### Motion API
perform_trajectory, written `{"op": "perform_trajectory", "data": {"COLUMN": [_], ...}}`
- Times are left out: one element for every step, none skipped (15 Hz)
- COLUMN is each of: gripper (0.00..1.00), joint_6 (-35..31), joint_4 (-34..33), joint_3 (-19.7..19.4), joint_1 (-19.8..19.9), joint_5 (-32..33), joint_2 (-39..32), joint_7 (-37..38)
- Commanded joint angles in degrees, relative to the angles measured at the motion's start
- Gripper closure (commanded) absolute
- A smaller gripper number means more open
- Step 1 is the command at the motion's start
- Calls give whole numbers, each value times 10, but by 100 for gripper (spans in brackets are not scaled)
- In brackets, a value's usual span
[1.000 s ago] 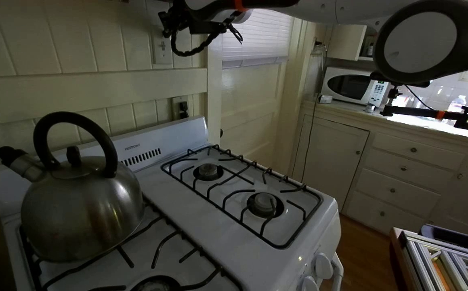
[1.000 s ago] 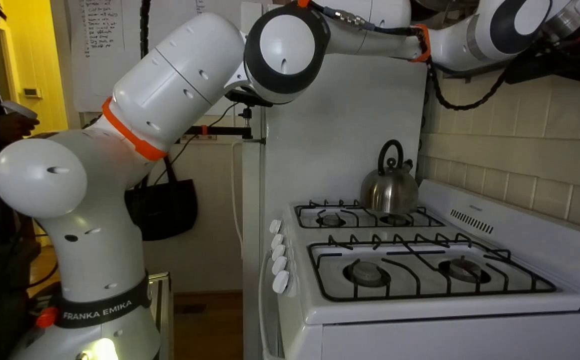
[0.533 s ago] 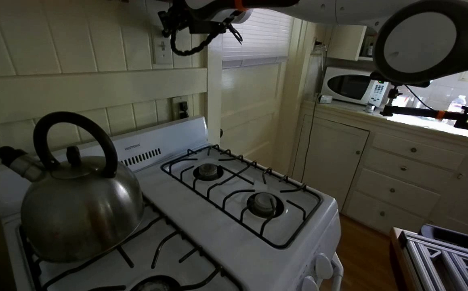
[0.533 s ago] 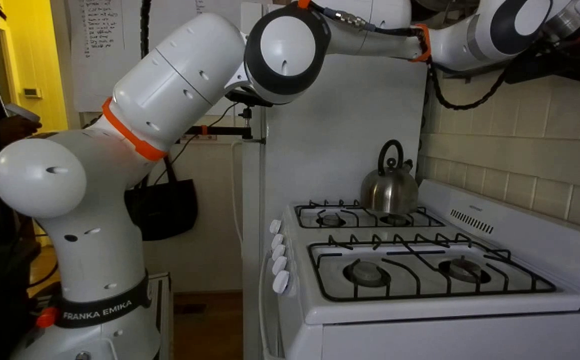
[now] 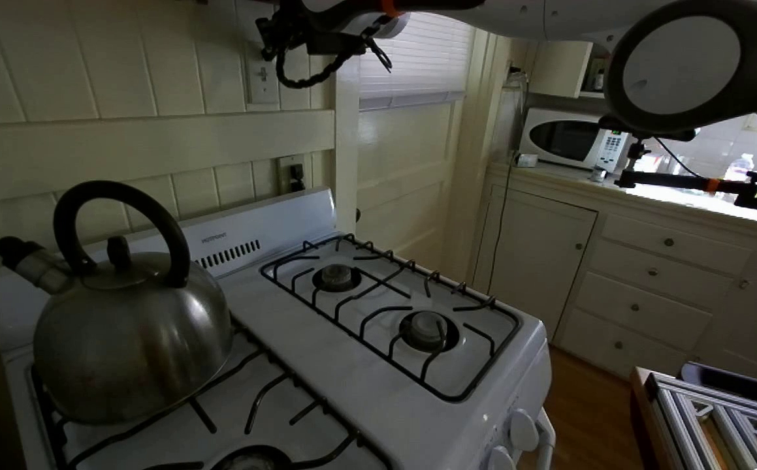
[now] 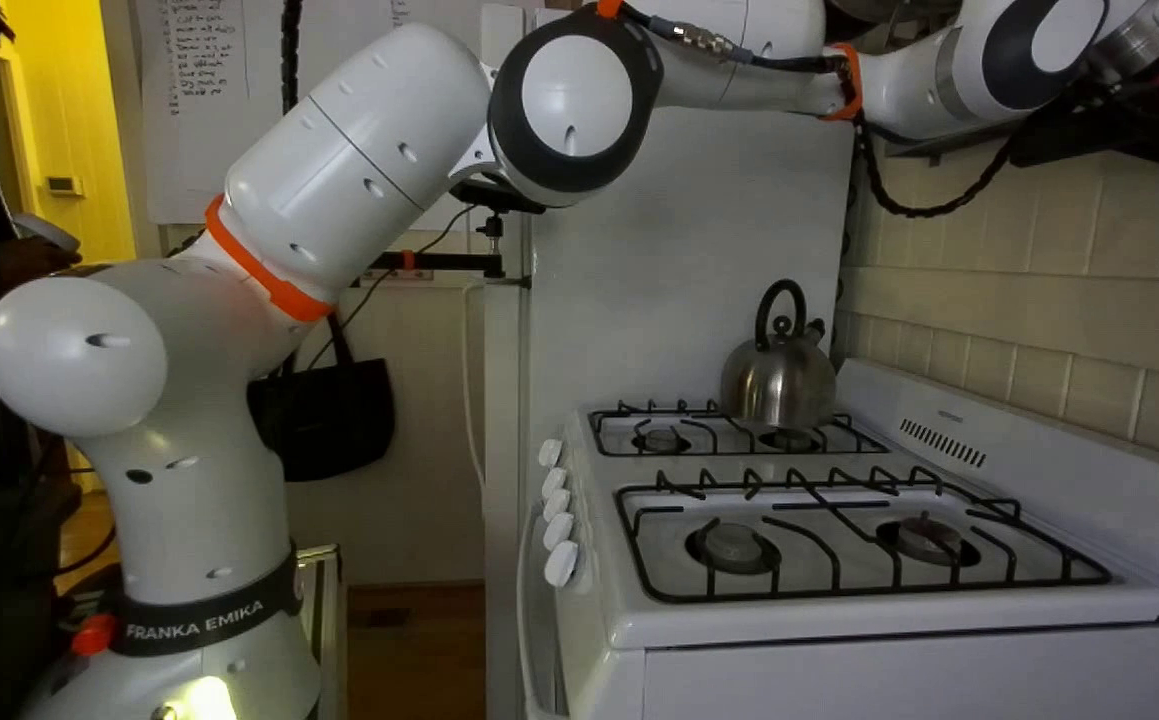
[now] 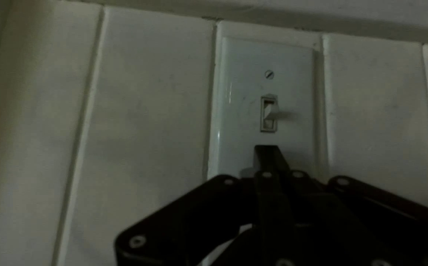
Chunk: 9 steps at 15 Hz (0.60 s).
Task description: Push the switch above the stove downwards.
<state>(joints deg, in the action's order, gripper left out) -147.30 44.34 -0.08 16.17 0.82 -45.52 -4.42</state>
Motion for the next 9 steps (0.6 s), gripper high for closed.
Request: {"op": "perform_trajectory", "data": {"gripper": [100,100,100,100,100,100,100,100,100], "joint_6": [14,17,20,22,23,24,23,18,13], "joint_4": [-17,-16,-15,-15,-15,-15,-17,-19,-22], "joint_3": [26,31,36,41,44,46,45,44,43], "joint_1": [4,4,4,4,4,4,3,4,4], "joint_5": [-13,-13,-11,-10,-8,-7,-4,-3,-3], "joint_2": [-18,-18,-19,-21,-23,-25,-27,-30,-32], "joint_7": [-31,-36,-42,-46,-49,-53,-52,-50,-47]}}
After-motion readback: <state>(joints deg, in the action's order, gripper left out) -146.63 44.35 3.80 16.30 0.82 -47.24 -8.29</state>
